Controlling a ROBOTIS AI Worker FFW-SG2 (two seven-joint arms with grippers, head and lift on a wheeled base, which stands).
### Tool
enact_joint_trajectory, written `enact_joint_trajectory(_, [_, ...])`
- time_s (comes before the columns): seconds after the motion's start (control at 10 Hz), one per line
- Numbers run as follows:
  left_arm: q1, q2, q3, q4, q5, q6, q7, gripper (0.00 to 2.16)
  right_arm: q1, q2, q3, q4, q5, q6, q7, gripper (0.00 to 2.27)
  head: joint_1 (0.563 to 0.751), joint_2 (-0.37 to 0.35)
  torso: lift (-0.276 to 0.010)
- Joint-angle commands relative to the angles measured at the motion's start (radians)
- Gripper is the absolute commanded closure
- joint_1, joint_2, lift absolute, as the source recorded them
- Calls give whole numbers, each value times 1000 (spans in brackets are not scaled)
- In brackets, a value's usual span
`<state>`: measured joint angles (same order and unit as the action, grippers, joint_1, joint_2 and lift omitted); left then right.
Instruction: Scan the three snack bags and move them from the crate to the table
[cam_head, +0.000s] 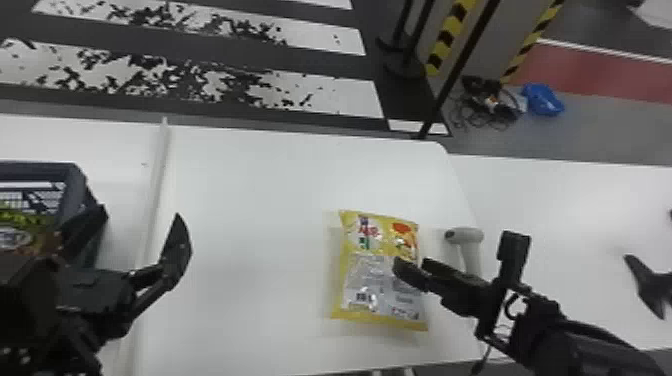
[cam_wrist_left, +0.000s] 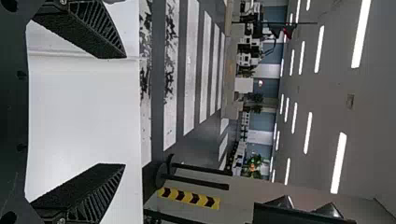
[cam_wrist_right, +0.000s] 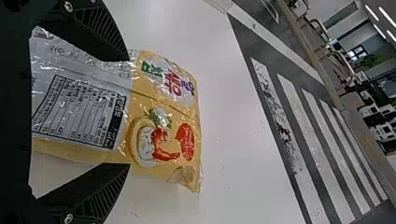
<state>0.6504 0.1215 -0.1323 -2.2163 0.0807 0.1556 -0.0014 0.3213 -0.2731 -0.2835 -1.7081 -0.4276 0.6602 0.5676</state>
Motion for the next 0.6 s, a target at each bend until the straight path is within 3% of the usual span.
enact_joint_trajectory(0.0, [-5,0,0,9,1,0,0,33,-25,-5,58,47,50,-53,2,63,695,-217,-62])
enact_joint_trajectory(0.1, [-9,0,0,17,1,0,0,33,-57,-15,87,94,59,-44,26,164,695,-203,-62])
enact_joint_trajectory(0.2, [-14,0,0,23,1,-3,0,33,-85,-15,109,116,99,8,43,1733,695,-193,-62])
enact_joint_trajectory(0.3, [-26,0,-3,40,1,-3,-2,33,-94,-17,113,122,116,23,52,2243,695,-175,-62])
enact_joint_trajectory(0.5, [-58,0,-21,84,4,-12,-2,33,-73,-17,96,111,112,-14,57,2243,695,-170,-62])
